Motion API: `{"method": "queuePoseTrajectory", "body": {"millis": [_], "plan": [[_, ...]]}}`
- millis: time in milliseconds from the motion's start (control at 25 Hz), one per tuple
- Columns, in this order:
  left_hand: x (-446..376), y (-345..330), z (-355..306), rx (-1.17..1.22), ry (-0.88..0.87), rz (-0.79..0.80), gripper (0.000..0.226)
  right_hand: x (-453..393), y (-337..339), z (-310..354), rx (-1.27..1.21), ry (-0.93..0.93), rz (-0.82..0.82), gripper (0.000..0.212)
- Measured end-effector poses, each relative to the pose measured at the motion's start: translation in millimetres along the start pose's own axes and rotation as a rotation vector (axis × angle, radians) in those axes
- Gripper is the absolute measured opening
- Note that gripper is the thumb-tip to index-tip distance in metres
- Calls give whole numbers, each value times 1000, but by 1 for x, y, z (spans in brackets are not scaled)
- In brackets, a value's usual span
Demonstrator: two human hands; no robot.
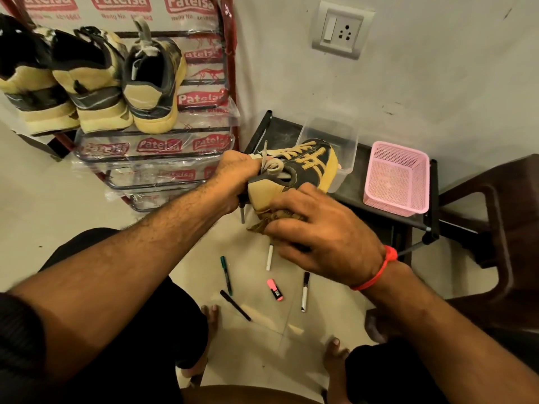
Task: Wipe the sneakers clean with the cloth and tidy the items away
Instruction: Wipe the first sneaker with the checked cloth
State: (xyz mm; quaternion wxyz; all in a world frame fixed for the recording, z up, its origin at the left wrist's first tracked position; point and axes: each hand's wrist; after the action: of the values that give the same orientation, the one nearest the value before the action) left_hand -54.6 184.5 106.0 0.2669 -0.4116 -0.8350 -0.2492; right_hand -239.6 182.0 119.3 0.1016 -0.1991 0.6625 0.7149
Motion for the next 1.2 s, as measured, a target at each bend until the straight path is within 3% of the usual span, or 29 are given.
{"method": "queuePoseTrajectory", "body": {"millis": [240,360,480,560,880,1040,1200], "plan": [[-2,4,-2,18,-3,-17,34,14,5,-22,22,-150,-67,17],[-8,10,1,29,-1,-25,33,26,4,-40,74,-331,-53,25],[-9,16,1,71,-31,15,32,33,10,-45,-8,-470,-209,22],[-9,14,1,35,-57,13,36,25,10,-32,-85,-414,-284,17],[-14,8,6,-31,-110,46,33,10,-4,-6,-56,-62,-228,19],[-12,5,4,-24,-165,166,25,29,0,-38,-55,-339,-373,21],[-8,4,6,-47,-230,246,23,50,3,-71,-11,-624,-344,24]]}}
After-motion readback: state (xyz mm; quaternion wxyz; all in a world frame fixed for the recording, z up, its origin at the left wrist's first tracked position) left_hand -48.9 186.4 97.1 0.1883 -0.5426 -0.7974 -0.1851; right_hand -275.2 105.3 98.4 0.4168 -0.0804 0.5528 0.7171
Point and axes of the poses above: each hand's wrist, its own x-axis away from the middle knuckle, its own y-axis out of the back of the hand, z = x × y, and after that the axes turned 13 degrees about y, right-handed
